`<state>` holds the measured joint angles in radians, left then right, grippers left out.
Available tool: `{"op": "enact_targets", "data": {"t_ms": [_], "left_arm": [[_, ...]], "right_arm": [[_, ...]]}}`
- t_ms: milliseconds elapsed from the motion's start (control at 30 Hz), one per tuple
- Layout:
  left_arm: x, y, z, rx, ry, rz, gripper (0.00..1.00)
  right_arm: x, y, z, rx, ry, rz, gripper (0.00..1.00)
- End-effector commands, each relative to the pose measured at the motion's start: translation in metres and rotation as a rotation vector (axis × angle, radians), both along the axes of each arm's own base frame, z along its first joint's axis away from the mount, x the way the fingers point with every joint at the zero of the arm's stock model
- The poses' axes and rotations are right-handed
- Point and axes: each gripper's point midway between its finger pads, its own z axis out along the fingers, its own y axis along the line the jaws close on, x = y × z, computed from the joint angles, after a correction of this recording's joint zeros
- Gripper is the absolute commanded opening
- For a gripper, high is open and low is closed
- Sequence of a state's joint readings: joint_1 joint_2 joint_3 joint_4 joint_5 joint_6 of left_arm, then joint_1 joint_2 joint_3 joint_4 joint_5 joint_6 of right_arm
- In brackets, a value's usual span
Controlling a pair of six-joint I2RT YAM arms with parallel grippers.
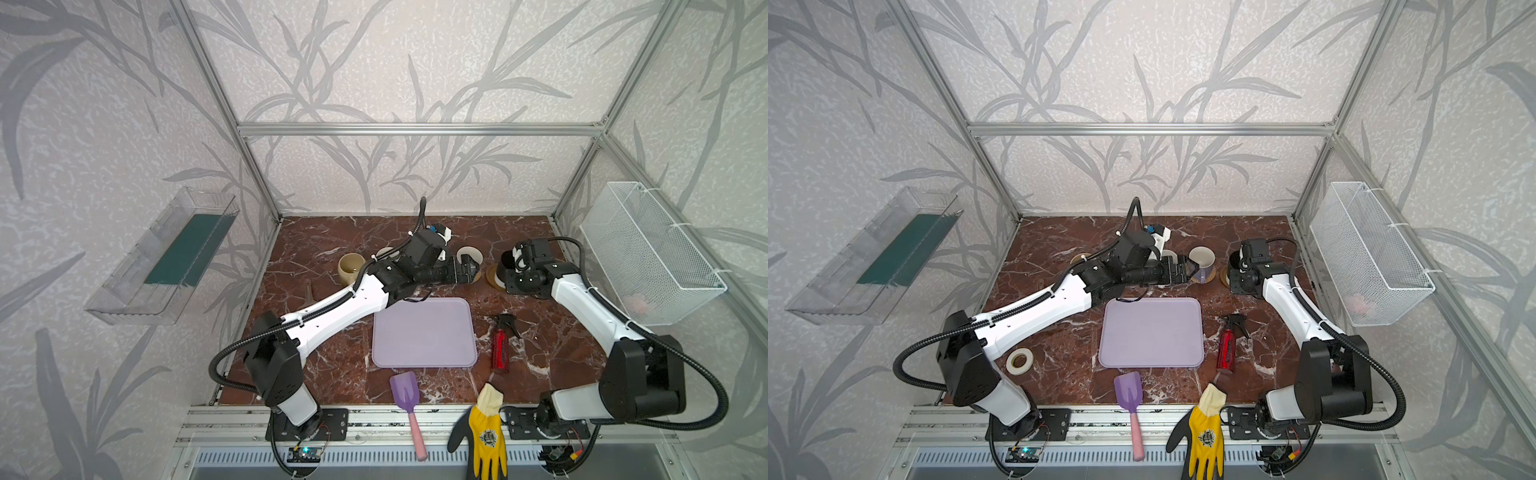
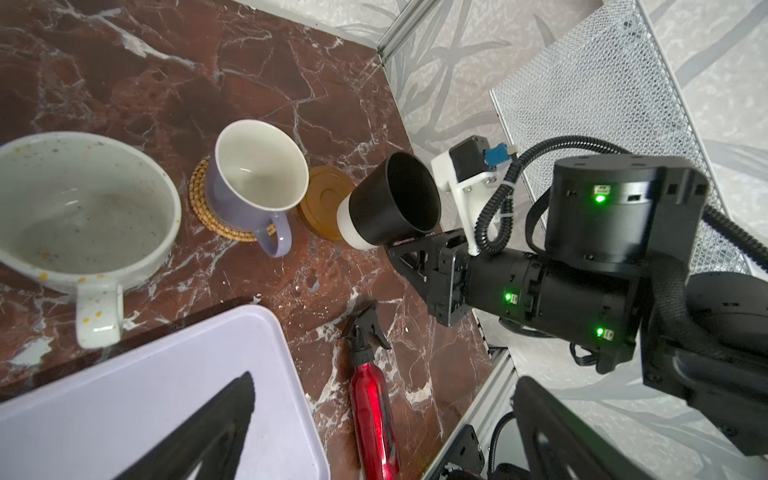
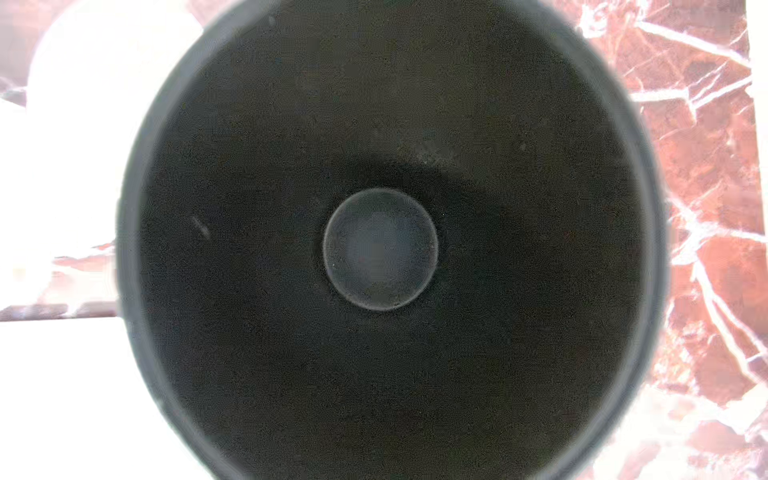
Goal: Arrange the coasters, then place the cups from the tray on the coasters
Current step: 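Lower black mug onto wooden coaster with right gripper while left arm reaches over mugs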
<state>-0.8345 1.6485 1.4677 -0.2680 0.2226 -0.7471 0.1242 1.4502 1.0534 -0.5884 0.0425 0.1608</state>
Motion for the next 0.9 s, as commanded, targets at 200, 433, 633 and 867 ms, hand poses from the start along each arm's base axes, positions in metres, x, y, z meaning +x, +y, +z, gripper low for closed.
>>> {"op": "enact_targets", "data": {"t_ms": [200, 433, 633, 867], "left_arm": [[0.012, -0.004, -0.001, 0.069, -0.004, -0.019, 0.99], [0.017, -0.018, -0.005, 0.065, -0.006, -0.071, 0.99], [0.025, -0.02, -0.011, 0.101, 0.007, -0.056, 0.99], [0.029, -0.022, -0.018, 0.112, 0.018, -0.046, 0.99]], "right_arm": [[0.052, -0.006, 0.013, -0.096, -0.106, 0.059, 0.0], [0.066, -0.017, 0.0, -0.104, -0.08, 0.044, 0.0], [0.073, -0.022, -0.01, -0.109, -0.058, 0.048, 0.0], [0.075, -0.019, -0.014, -0.093, -0.056, 0.053, 0.0]]}}
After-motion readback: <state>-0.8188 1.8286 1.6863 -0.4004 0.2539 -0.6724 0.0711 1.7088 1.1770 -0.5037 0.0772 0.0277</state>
